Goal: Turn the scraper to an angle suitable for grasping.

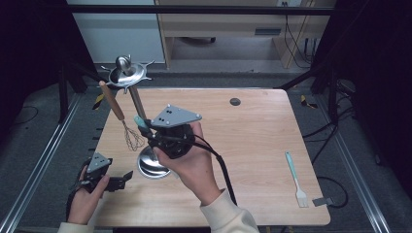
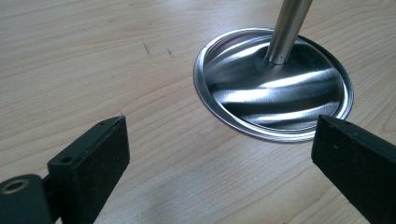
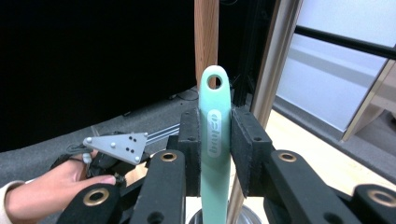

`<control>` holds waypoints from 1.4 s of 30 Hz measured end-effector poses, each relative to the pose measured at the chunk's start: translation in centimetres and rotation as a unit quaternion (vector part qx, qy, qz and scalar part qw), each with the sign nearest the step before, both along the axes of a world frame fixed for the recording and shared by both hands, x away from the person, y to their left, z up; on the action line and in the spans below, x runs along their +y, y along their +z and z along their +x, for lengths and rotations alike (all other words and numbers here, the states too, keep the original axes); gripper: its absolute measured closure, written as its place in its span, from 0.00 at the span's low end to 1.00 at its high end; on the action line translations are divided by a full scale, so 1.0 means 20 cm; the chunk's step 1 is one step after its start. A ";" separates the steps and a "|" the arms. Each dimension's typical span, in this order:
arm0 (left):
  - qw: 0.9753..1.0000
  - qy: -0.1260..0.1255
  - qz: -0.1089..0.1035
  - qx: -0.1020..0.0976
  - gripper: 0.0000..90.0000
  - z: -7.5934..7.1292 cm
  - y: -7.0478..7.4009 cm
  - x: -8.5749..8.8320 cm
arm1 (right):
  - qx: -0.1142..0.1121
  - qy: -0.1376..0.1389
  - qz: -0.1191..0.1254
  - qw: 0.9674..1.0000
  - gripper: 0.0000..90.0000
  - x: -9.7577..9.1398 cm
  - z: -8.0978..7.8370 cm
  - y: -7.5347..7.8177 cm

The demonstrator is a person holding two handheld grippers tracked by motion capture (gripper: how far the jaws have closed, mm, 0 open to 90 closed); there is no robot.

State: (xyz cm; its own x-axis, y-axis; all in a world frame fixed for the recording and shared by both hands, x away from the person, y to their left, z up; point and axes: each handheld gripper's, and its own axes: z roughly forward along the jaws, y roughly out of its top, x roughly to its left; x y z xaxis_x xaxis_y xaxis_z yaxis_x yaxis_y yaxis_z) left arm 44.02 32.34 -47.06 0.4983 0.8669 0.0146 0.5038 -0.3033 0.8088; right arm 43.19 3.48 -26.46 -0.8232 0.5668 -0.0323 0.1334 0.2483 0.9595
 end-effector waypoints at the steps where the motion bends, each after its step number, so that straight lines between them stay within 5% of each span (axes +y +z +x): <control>1: 1.000 -0.001 0.000 0.000 0.04 0.00 0.00 0.00 | -0.002 -0.001 0.001 1.000 0.83 0.00 0.00 0.01; 42: 1.000 0.000 -0.002 0.000 0.04 0.00 0.01 0.01 | -0.056 -0.030 0.045 0.997 0.83 0.02 -0.07 0.21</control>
State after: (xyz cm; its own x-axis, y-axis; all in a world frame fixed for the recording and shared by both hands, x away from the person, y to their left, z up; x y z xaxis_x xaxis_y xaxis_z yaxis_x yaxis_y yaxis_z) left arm 43.98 32.60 -46.90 0.4979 0.8672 0.0118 0.5042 -0.3004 0.8097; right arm 41.76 3.80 -22.25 -0.7823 0.6191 -0.0693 0.0354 0.1552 0.9872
